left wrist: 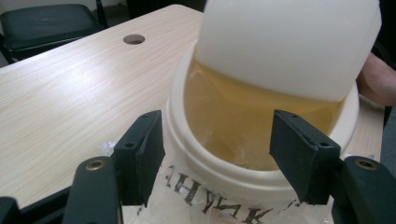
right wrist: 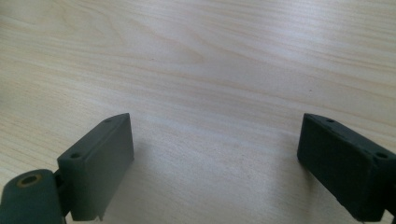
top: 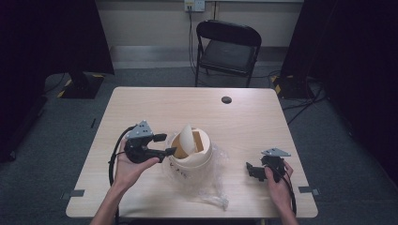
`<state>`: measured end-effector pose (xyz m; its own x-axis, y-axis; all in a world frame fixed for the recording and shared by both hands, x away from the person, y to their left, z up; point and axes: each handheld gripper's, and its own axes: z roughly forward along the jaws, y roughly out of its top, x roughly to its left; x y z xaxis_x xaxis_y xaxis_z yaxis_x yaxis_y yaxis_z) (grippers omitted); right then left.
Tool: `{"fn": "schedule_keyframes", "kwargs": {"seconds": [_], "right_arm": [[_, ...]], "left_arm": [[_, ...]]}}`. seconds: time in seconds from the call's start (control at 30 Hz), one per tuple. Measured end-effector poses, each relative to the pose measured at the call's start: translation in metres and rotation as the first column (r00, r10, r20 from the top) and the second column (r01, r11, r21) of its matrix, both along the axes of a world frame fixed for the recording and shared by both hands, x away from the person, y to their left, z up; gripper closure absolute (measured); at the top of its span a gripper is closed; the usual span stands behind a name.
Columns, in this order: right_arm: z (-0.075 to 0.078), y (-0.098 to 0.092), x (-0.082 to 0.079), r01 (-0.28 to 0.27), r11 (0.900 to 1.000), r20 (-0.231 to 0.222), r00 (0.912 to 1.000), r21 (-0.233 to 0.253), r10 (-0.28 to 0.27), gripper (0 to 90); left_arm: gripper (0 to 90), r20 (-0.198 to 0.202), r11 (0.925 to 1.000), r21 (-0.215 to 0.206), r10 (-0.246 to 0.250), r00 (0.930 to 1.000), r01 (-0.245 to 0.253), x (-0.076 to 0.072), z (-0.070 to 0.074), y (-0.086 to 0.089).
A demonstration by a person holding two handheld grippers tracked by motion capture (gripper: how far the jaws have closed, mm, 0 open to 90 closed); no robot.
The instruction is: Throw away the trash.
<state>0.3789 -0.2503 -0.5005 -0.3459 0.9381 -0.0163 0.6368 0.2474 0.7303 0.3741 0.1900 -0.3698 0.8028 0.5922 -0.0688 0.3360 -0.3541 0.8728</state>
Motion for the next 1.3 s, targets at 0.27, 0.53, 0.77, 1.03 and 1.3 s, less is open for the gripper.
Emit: {"fn": "schedule_keyframes", "kwargs": {"seconds": [0.27,0.53,0.77,1.03,1.3], "right_arm": [[0.0,0.0,0.0,0.0,1.0,0.0,1.0,0.0,0.0,9.9],[0.0,0.0,0.0,0.0,1.0,0.0,1.0,0.0,0.0,10.0],[0.0,0.0,0.0,0.0,1.0,0.0,1.0,0.0,0.0,10.0],[0.0,0.0,0.0,0.0,1.0,0.0,1.0,0.0,0.0,9.9],[0.0,0.0,0.0,0.0,1.0,0.0,1.0,0.0,0.0,10.0]], "left_arm": [[26.1,-0.008,0.999,-0.018,0.042,0.9991,-0.042,-0.002,-0.005,0.012],[21.4,-0.016,0.9938,0.0,0.111,0.9936,-0.111,-0.009,-0.008,0.031],[19.2,-0.037,0.9864,-0.002,0.164,0.9857,-0.164,-0.015,-0.018,0.048],[16.9,-0.057,0.9803,0.016,0.197,0.9787,-0.197,-0.024,-0.029,0.059],[16.1,-0.081,0.9681,0.036,0.25,0.9648,-0.248,-0.032,-0.043,0.078]]}}
